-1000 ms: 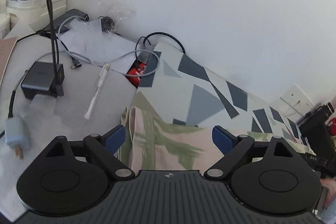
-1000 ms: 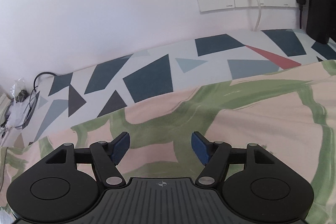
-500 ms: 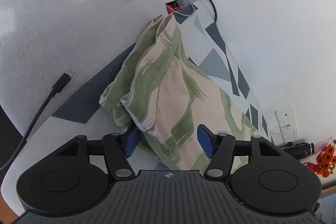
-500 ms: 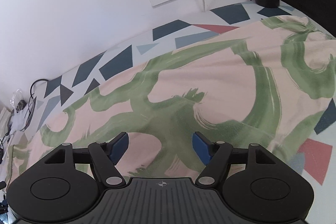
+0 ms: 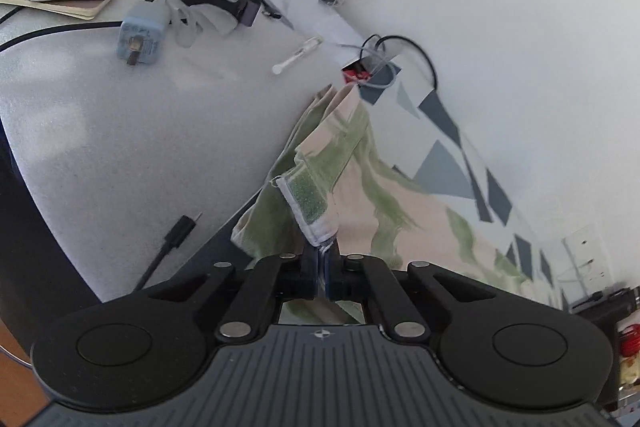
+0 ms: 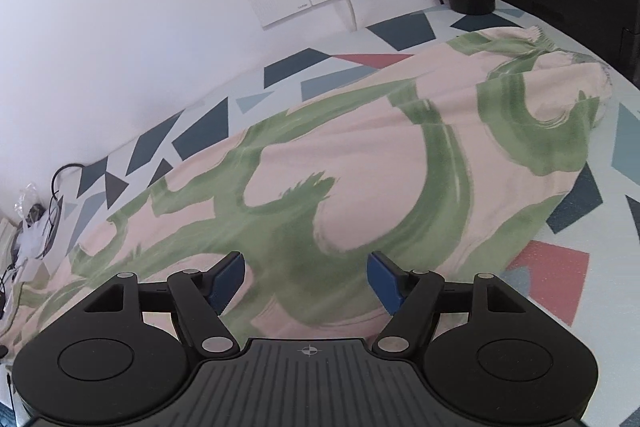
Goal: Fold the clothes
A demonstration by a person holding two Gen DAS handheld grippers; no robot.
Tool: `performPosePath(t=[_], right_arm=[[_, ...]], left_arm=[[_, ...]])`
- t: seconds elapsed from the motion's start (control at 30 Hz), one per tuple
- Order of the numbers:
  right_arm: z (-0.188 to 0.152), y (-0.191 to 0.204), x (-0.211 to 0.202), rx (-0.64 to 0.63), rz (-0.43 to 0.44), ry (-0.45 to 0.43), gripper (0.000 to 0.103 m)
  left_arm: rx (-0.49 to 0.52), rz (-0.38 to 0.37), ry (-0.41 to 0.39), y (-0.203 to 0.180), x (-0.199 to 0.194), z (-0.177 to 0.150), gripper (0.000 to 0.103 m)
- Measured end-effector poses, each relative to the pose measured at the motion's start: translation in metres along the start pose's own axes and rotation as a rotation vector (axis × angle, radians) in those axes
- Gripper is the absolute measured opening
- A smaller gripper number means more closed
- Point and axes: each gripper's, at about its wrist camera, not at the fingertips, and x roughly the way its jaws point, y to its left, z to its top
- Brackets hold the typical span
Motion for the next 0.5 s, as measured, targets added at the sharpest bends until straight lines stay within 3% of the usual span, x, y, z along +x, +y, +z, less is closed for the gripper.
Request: performPosePath(t=[0.07,0.13,0.17,0.2,0.37,0.5], right_arm=[[0.000,-0.008,-0.005,0.022,-0.017,-0.006,0.066],[0.000,-0.017,-0.013,0.036,-0.035,-0.014,0.066],[-0.001,-0.024,-0.019,0.045,-0.046,-0.023,0.065],[-0.001,-0.031,-0.025,0.054,-0.057,-0.032,0.065],[-0.009,-0.058,-0.047,0.044,-0.145,-0.055,0.066],[-0.035,-0.057,-0.050,-0.089,-0.218,-0.021,0.065]], left_arm=[[0.011,0.026,0.046,0.000,0.006,-0.003,0.017],[0.005,-0.010,0.034,-0.001,0.001,-0.009,0.041],[0.004,-0.019,0.032,-0.004,-0.001,-0.013,0.059],[0.003,-0.022,0.035,-0.006,-0.003,-0.016,0.067],[0.019,-0.003,0.079,-0.015,0.001,-0.030,0.068],[0.049,0.026,0.073,-0.024,0.006,-0.031,0.070]])
